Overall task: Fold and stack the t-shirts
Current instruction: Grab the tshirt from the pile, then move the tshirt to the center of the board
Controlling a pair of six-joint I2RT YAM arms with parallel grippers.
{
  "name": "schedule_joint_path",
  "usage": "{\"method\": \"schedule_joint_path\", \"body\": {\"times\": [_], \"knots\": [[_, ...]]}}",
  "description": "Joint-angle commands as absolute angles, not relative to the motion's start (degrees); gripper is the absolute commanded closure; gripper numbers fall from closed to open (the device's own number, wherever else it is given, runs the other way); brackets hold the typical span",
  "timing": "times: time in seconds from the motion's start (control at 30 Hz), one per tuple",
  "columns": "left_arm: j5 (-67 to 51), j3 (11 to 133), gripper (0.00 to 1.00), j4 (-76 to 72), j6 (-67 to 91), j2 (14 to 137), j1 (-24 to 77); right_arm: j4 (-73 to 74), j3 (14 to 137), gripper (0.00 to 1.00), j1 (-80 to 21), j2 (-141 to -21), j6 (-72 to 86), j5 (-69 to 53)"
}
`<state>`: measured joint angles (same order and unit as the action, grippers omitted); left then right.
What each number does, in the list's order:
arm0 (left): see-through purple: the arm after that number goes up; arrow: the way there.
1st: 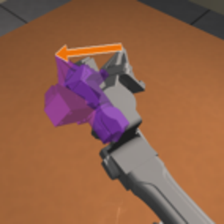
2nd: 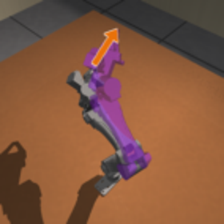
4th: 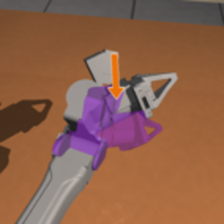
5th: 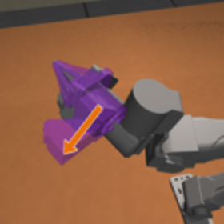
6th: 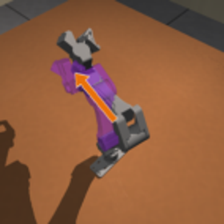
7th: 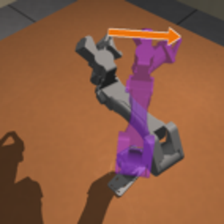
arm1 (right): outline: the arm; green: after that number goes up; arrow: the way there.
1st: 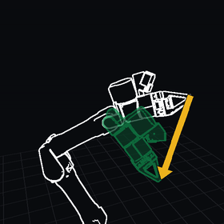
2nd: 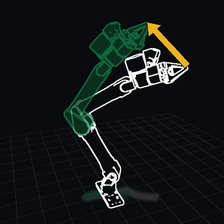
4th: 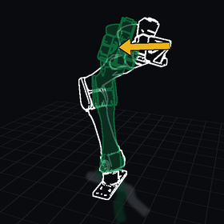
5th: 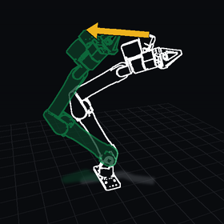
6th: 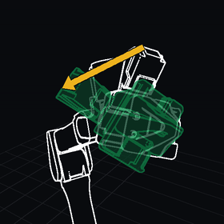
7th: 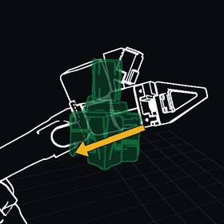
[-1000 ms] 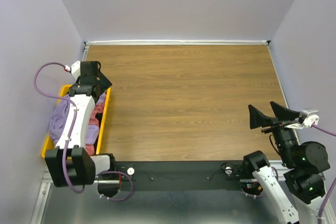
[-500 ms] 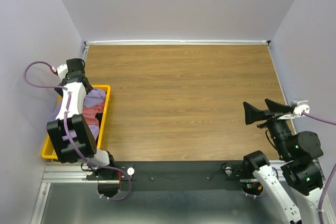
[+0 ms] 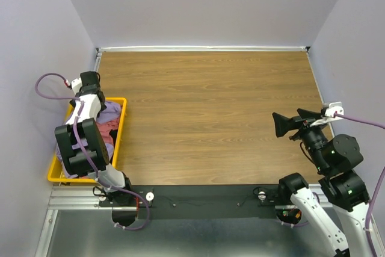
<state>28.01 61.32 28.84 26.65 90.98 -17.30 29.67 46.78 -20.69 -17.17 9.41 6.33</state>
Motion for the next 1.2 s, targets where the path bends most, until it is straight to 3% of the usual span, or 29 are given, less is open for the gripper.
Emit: {"method": "schedule_joint_path", "body": {"times": [0.0,0.13,0.2,0.23,0.3,0.57,0.73,1.0,1.17], "knots": [[30.2,60.4,0.41,26.0,26.0,91.7,-18.0,30.5,48.5,0.0,-21.3,-18.1,8.8,4.2],[31.9,60.0,0.68,25.6,25.1,92.4,-18.0,30.6,48.7,0.0,-21.2,-19.2,8.8,3.1],[32.4,59.8,0.76,25.3,25.0,92.5,-18.1,30.5,48.7,0.0,-21.2,-19.5,8.9,2.6],[32.8,59.8,0.88,25.4,24.8,92.6,-18.0,30.6,48.7,0.0,-21.2,-19.7,8.9,2.4],[33.3,59.9,1.0,25.7,24.3,91.9,-18.0,30.6,49.0,0.0,-21.3,-20.3,8.8,2.3],[37.6,66.7,1.0,31.0,25.4,82.5,-15.7,30.5,49.5,0.0,-21.2,-22.3,8.9,1.6],[40.1,80.0,1.0,32.8,26.8,73.1,-10.6,30.4,49.8,0.0,-21.2,-24.0,8.4,0.3],[34.6,100.3,1.0,27.6,27.4,70.5,8.6,30.4,50.2,0.0,-21.3,-25.2,11.7,-0.4],[26.0,102.0,1.0,16.9,27.7,71.9,19.8,30.4,50.2,0.0,-21.2,-23.8,13.6,4.5]]}}
